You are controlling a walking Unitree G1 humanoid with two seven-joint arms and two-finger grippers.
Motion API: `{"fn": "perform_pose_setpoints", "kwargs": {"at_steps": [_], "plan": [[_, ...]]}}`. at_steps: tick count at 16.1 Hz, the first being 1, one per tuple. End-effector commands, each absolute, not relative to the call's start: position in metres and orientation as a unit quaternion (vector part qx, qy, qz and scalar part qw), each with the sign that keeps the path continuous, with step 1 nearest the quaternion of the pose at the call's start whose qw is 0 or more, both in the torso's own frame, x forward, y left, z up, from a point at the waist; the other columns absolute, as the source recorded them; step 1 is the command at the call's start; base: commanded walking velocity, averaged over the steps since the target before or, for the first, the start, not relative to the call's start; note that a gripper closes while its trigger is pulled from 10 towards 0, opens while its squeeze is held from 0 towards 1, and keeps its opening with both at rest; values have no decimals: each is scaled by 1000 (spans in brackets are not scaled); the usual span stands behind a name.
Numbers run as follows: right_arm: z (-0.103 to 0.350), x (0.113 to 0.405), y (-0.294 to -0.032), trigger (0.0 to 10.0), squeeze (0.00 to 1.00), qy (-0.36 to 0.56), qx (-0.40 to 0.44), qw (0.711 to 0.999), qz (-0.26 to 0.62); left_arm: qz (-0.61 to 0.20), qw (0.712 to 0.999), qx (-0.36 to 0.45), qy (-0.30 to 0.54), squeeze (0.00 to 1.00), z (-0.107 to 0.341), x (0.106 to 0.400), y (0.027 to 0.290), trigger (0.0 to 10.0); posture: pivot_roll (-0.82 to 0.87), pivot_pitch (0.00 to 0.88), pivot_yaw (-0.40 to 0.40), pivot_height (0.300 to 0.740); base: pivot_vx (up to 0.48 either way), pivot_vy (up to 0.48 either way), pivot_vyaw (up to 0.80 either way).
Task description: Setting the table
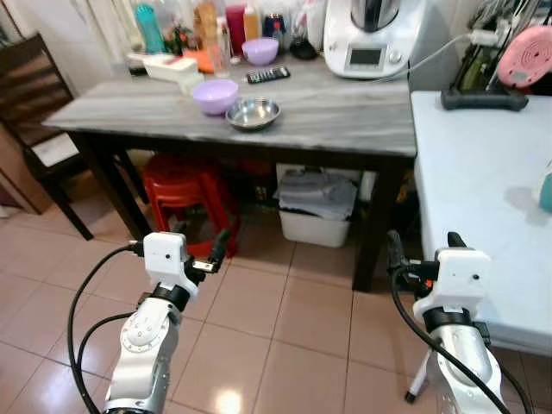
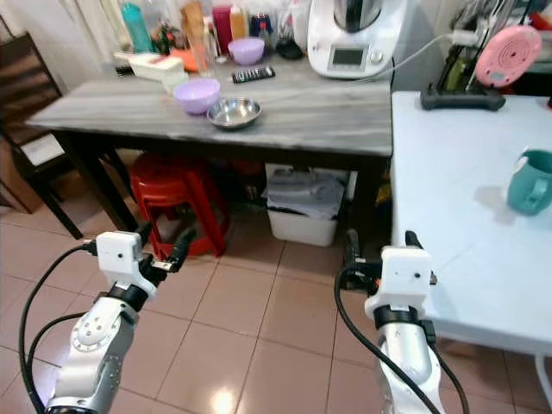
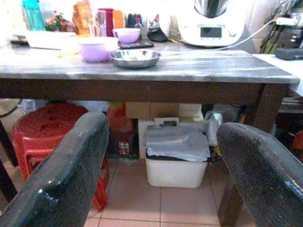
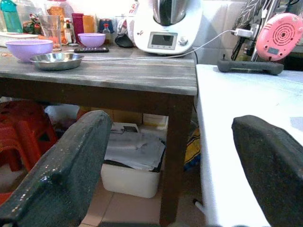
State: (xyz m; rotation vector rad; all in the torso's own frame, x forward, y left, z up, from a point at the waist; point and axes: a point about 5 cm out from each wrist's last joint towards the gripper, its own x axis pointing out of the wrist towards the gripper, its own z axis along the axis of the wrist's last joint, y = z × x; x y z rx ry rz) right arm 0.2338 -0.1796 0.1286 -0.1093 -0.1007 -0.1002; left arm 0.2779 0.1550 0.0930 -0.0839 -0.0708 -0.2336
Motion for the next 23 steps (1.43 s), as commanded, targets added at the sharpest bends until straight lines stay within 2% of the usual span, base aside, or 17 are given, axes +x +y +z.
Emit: {"fn": "perform_pose_setpoints", "kwargs": {"at_steps": [1, 4, 18, 23], "plan": [[128, 235, -184, 10000, 0, -46, -58, 996, -55, -120, 991, -43, -34, 0, 93, 278, 153, 10000, -164, 0, 95, 740, 0, -394, 0], [128, 236, -184, 10000, 0, -48, -56, 996, -55, -122, 991, -44, -35, 0, 93, 279, 151, 10000, -166, 0, 98, 740, 0, -391, -460], [128, 241, -183, 10000, 0, -49, -51, 996, -55, -126, 990, -45, -34, 0, 93, 279, 148, 10000, -163, 0, 98, 740, 0, -392, 0], [128, 242, -182, 10000, 0, -47, -56, 996, -53, -133, 989, -47, -38, 0, 94, 279, 146, 10000, -163, 0, 95, 740, 0, 0, 0]]}}
